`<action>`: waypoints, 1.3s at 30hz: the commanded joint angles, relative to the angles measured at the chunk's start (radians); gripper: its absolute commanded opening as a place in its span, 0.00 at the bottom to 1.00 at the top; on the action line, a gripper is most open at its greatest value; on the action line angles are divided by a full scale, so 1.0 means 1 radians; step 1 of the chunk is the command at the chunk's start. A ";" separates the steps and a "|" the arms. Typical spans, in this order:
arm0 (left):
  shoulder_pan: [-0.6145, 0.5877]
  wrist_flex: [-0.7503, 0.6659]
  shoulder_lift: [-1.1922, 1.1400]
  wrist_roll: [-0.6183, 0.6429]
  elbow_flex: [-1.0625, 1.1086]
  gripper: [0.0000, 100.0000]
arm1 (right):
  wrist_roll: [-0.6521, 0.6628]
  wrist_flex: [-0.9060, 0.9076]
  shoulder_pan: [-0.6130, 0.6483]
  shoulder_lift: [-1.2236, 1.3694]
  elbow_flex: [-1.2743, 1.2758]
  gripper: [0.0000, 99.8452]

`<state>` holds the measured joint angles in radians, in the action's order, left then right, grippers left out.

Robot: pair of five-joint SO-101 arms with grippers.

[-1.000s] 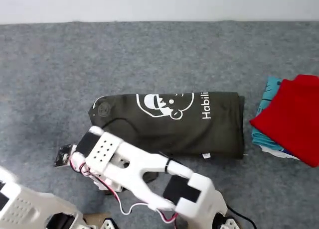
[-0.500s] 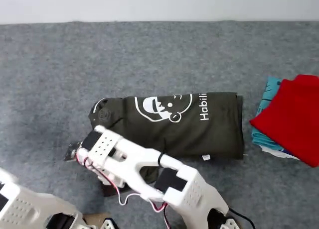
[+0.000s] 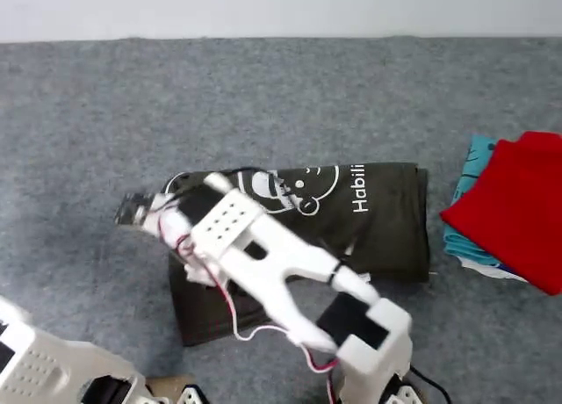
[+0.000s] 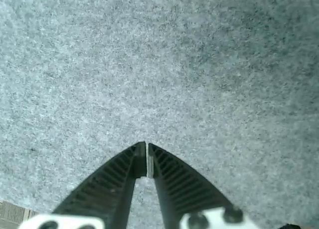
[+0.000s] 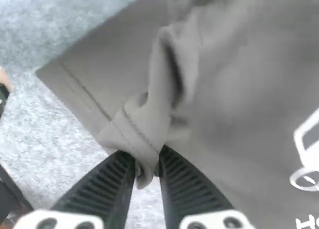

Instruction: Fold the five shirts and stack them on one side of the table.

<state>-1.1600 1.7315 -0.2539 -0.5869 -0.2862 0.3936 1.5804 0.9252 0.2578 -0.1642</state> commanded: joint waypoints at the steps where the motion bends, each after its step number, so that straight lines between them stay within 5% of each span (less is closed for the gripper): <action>1: 0.003 0.020 0.071 -0.009 -0.005 0.02 | 0.011 0.010 -0.056 -0.133 -0.009 0.01; 13: 0.048 0.023 0.071 -0.009 -0.005 0.02 | 0.005 -0.104 -0.211 -0.116 -0.009 0.02; 23: 0.048 0.023 0.071 -0.009 -0.005 0.02 | -0.141 -0.073 -0.383 0.058 -0.106 0.22; 39: 0.066 0.023 0.072 -0.029 -0.004 0.02 | -0.018 0.091 -0.171 0.120 -0.279 0.22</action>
<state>-1.1139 1.7315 -0.2539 -0.5961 -0.2862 0.3506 1.6709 0.7442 0.3621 -0.3867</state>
